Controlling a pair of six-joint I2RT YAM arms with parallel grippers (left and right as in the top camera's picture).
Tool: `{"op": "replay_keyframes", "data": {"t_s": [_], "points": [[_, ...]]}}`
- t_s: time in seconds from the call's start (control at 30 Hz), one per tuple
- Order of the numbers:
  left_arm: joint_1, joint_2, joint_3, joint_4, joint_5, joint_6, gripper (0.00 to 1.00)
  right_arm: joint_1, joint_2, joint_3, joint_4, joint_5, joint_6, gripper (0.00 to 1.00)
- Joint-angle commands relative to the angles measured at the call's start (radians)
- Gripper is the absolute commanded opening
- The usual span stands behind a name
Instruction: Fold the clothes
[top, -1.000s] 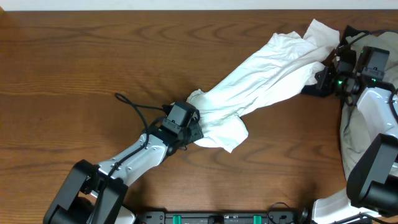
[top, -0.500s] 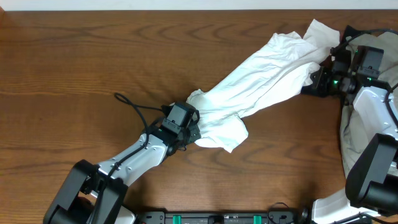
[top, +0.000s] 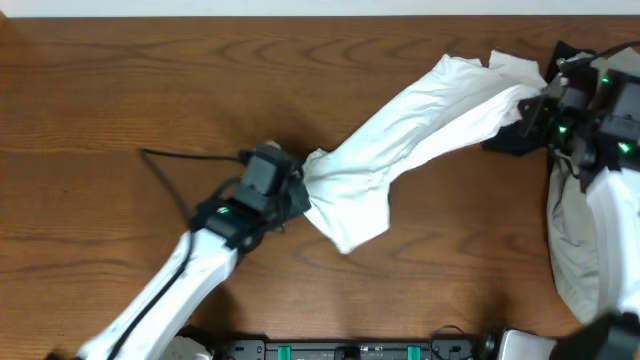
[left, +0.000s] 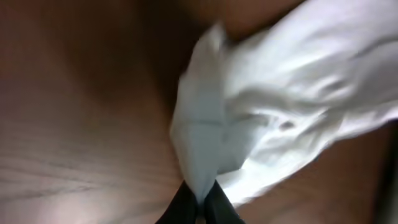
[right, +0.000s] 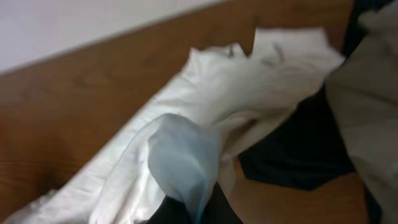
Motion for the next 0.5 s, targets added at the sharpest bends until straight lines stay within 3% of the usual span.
{"op": "replay_keyframes", "data": {"t_s": [0.0, 0.27, 0.47], "points": [[0.017, -0.094, 0.062, -0.064, -0.013, 0.056, 0.06, 0.005, -0.072, 0.018, -0.027, -0.004, 0.055, 0.01], [0.03, -0.249, 0.146, -0.182, -0.074, 0.079, 0.06, 0.005, -0.164, 0.018, -0.143, -0.009, 0.065, 0.01], [0.031, -0.272, 0.149, -0.2, -0.095, 0.08, 0.06, 0.005, -0.187, 0.019, -0.232, -0.011, 0.066, 0.01]]}}
